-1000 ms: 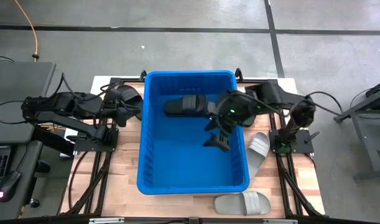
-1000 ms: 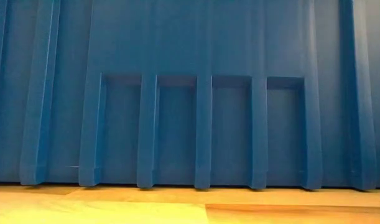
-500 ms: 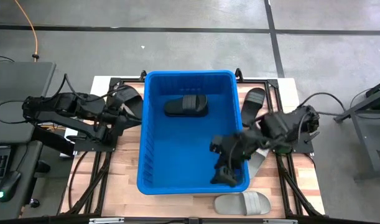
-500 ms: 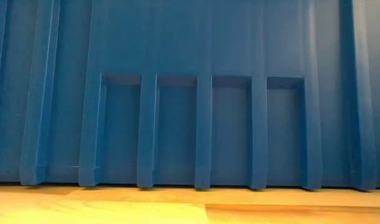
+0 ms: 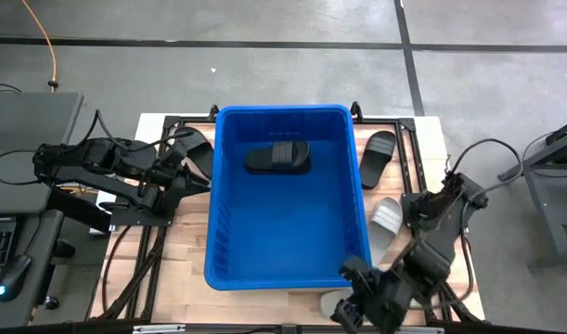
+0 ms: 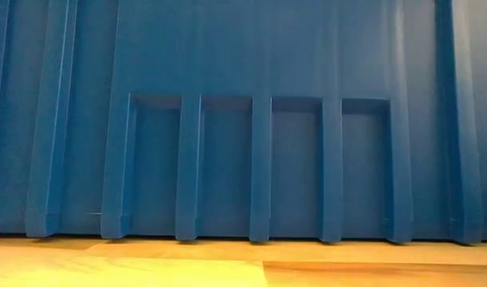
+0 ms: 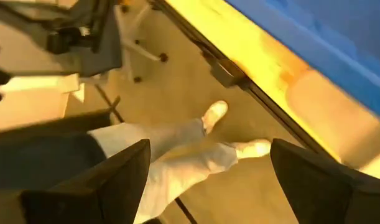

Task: Pick and place slides into bin
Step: Put the bottom gray slide into the blue bin

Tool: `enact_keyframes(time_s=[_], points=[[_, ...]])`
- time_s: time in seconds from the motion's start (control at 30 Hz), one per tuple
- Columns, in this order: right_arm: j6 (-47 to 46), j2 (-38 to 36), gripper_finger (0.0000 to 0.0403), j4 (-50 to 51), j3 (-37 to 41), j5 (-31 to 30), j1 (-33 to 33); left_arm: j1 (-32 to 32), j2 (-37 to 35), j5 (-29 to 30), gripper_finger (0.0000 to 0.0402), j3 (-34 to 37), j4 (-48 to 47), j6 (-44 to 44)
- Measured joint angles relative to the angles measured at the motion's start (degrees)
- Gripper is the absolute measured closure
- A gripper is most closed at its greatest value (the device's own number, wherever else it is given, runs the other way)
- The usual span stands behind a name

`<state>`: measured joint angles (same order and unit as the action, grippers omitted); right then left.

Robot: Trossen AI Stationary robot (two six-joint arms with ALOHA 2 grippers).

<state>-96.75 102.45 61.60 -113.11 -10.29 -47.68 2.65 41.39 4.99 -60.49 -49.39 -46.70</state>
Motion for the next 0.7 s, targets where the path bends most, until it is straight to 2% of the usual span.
enact_keyframes(time_s=[0.1, 0.17, 0.23, 0.33, 0.4, 0.5, 0.6, 0.7], points=[[-7.9, 0.0, 0.0084, 3.0, 1.5, -5.3, -4.3, 0.0, 0.0, 0.0, 0.0254, 0.0, 0.0, 0.6], [-19.2, -0.1, 0.0084, 12.0, 1.6, -5.2, -7.4, 0.0, 0.0, 0.0, 0.0254, 0.0, 0.0, 0.5], [-28.5, 0.1, 0.0084, 16.2, 1.6, -6.2, -10.6, 0.0, 0.0, 0.1, 0.0254, 0.0, 0.0, 0.4], [-36.5, 0.6, 0.0084, 20.7, 1.6, -9.7, -14.9, 0.0, 0.0, 0.2, 0.0254, 0.0, 0.0, 0.4], [-35.9, 0.7, 0.0084, 21.1, 1.6, -17.6, -17.0, 0.0, 0.0, 0.5, 0.0254, 0.0, 0.0, 0.5], [-34.8, 0.7, 0.0084, 20.9, 1.6, -34.1, -18.2, 0.0, 0.0, 0.9, 0.0254, 0.0, 0.0, 0.3], [-34.3, 0.7, 0.0084, 20.7, 1.6, -44.7, -18.3, 0.0, 0.0, 0.9, 0.0254, 0.0, 0.0, 0.2], [-26.9, 0.7, 0.0084, 14.6, 1.6, -57.0, -16.5, 0.0, 0.0, 1.6, 0.0254, 0.0, 0.0, 0.4]])
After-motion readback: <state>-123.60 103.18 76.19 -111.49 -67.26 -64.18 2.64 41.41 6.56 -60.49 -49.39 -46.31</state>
